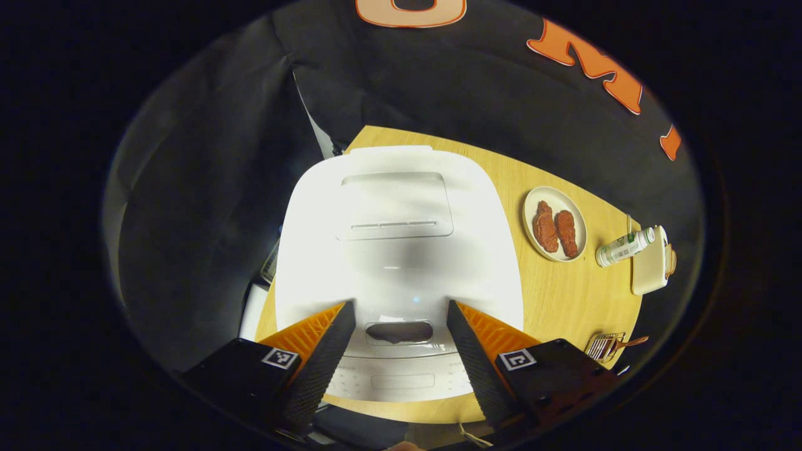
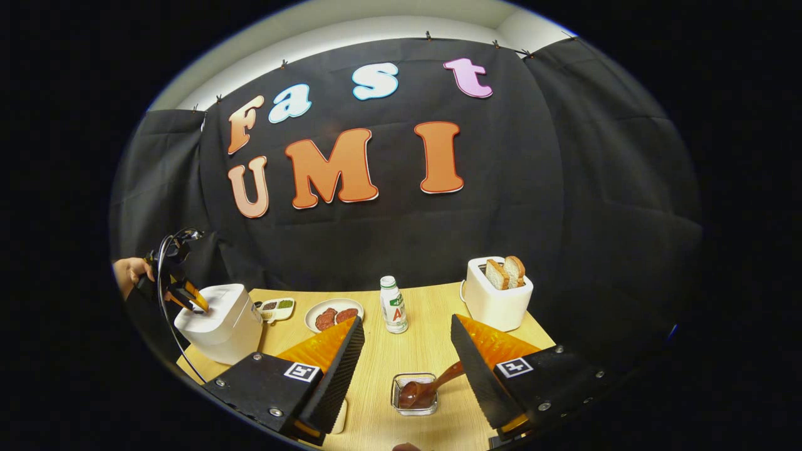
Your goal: Close the left gripper, press the button to open the rice cooker; take a wooden spoon from the chopstick holder with the right hand, scoop a spoonful of rice and pour it into the rice cooker, then put the wooden spoon back into the chopstick holder.
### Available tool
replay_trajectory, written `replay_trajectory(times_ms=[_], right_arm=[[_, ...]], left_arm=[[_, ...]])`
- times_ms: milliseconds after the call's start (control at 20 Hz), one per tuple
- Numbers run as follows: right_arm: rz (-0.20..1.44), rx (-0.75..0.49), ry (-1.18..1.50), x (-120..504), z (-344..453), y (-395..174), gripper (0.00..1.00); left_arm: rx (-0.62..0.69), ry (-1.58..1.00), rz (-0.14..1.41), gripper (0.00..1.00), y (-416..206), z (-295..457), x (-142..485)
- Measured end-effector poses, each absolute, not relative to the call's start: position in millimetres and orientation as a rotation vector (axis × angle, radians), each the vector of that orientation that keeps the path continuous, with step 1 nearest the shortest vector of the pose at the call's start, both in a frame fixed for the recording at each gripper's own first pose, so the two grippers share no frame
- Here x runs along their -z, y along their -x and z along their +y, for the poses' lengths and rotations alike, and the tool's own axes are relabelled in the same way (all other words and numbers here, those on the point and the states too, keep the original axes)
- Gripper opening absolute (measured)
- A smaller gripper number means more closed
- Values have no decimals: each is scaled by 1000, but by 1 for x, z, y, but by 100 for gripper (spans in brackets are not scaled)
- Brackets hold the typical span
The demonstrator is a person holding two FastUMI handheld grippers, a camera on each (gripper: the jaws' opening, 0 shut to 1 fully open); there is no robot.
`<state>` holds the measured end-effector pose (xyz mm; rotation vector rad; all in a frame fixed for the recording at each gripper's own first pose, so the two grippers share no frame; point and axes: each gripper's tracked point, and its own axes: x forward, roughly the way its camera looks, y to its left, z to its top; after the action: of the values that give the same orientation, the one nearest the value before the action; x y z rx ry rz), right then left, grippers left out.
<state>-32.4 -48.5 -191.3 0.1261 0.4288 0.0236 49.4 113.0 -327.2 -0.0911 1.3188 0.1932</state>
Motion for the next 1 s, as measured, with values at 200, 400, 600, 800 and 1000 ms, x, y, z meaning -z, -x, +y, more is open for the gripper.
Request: replay_trajectory(times_ms=[200, 400, 600, 800, 1000], right_arm=[[424, -33, -99, 188, -45, 30, 87], [414, -63, -90, 185, -27, 21, 87], [398, -111, -76, 180, -3, 12, 87], [363, -143, -45, 172, 17, 3, 87], [344, -174, -38, 169, 33, -4, 87]], left_arm=[[-188, 75, 1099, 100, -59, 104, 288], [-119, 60, 777, 100, -75, 71, 208], [2, 70, 534, 100, -59, 16, 150], [37, 8, 396, 100, -42, -9, 125], [59, 25, 349, 100, -28, -27, 120]])
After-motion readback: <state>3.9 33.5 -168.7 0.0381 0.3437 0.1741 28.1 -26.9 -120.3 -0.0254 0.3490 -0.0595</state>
